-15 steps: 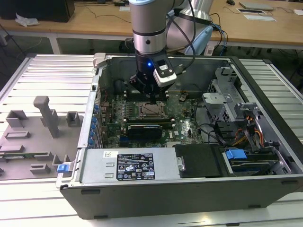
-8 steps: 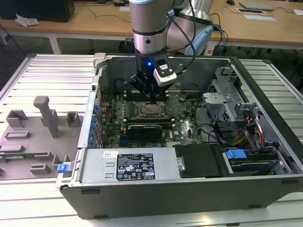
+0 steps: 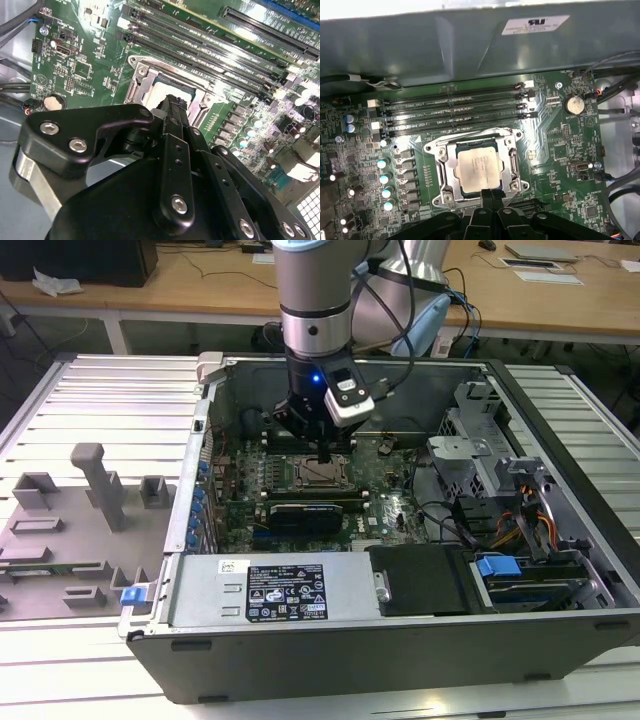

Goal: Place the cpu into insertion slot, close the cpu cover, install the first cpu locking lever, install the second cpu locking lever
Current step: 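Install the second cpu locking lever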

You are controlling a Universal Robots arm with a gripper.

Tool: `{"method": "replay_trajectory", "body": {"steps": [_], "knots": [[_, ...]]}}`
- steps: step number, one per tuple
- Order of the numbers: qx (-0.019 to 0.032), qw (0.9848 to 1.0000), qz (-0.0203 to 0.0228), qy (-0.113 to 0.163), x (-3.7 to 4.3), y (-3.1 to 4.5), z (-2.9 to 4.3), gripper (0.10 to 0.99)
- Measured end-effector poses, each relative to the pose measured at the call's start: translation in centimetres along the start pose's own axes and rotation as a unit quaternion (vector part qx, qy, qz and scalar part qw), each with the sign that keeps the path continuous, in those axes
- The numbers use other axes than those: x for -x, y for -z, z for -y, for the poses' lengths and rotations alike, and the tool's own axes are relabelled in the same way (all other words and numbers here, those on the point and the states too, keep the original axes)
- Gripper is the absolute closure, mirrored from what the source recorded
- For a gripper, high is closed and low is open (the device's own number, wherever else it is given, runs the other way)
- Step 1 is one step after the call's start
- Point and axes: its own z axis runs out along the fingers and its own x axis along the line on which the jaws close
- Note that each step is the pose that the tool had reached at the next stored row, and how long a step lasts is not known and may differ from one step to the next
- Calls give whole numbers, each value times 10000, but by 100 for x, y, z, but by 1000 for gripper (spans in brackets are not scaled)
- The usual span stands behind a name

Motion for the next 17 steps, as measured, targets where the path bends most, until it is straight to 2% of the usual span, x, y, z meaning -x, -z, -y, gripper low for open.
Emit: {"method": "replay_trajectory", "body": {"steps": [5,10,15,16,17], "knots": [[0,10000,0,0,8,-1,59,980],[8,10000,-1,-1,26,-3,183,980],[24,10000,-4,-3,38,-5,266,980],[22,10000,-18,-3,39,-6,272,980],[15,10000,-83,-2,39,-9,276,980]]}}
